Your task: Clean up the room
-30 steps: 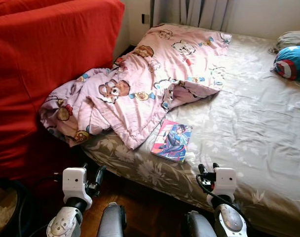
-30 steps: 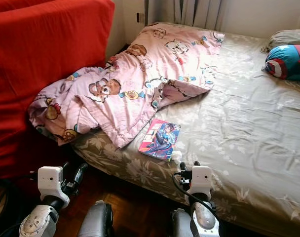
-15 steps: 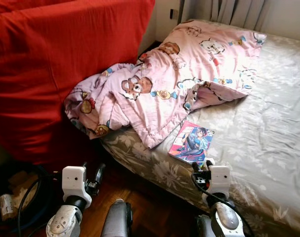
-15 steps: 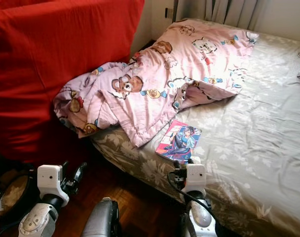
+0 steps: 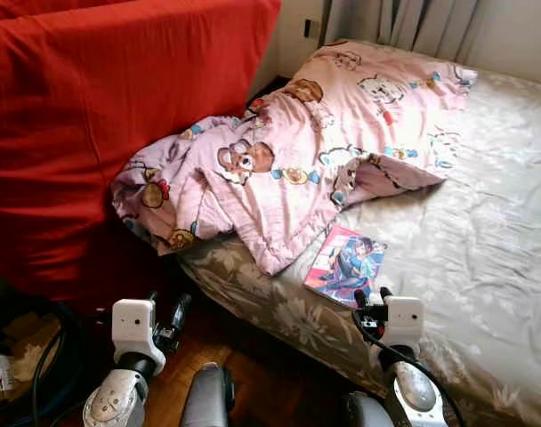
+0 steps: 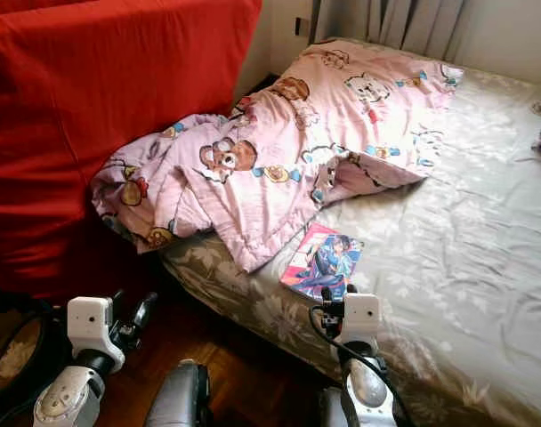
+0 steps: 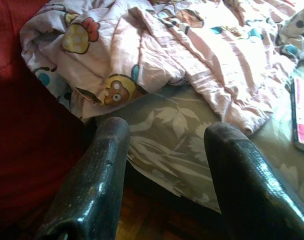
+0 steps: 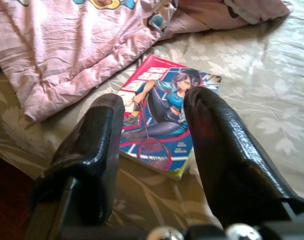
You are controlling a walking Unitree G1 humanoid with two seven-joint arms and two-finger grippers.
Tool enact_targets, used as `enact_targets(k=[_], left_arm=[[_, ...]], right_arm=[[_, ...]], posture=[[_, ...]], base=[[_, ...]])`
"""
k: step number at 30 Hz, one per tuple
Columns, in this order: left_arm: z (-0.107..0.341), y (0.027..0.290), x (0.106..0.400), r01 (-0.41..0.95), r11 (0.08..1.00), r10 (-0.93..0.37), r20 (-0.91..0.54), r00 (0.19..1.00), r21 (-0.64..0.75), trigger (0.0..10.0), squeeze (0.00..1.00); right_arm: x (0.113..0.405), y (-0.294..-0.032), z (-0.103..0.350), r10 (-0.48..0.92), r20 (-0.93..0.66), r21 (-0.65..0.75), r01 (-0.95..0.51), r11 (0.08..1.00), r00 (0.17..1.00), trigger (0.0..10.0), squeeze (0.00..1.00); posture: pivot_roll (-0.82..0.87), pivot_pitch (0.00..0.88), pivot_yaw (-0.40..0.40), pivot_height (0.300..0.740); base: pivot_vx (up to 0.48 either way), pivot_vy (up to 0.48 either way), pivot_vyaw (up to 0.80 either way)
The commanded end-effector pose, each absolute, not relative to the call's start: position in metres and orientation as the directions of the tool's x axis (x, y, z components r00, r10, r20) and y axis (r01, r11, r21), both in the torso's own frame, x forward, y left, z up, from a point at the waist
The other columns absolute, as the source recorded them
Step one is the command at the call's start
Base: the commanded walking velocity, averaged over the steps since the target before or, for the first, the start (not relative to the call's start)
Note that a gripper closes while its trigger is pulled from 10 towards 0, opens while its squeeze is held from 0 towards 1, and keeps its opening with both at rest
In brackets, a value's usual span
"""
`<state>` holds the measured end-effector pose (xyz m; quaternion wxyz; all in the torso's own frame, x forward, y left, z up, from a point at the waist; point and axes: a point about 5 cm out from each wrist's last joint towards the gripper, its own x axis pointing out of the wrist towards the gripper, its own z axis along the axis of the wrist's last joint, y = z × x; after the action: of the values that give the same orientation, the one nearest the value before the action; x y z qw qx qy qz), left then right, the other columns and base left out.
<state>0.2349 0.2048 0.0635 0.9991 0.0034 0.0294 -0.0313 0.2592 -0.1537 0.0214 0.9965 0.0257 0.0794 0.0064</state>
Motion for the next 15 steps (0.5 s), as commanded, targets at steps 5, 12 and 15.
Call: enact_targets(k=[5,12,15], left_arm=[[0.0611,0.2038,0.2340,0.064,0.998,-0.065,-0.074,0.995,-0.014,10.0,0.00],[0.0610,0.2035,0.2338,0.064,0.998,-0.065,-0.075,0.995,-0.015,10.0,0.00],[0.0609,0.2039,0.2334,0.063,0.998,-0.064,-0.075,0.995,-0.015,10.0,0.00]], right_arm=[[0.2565,-0.1559,0.0161,0.008,-0.183,0.055,0.002,0.998,0.983,10.0,0.00],[0.2575,-0.1593,0.0146,-0.020,-0.197,0.066,0.033,0.997,0.980,10.0,0.00],[0.2577,-0.1619,0.0136,-0.038,-0.207,0.070,0.053,0.996,0.978,10.0,0.00]], posture=[[0.07,0.151,-0.012,0.619],[0.07,0.152,-0.013,0.619],[0.08,0.153,-0.014,0.619]], base=[[0.337,0.000,0.00],[0.335,0.000,0.00],[0.342,0.000,0.00]])
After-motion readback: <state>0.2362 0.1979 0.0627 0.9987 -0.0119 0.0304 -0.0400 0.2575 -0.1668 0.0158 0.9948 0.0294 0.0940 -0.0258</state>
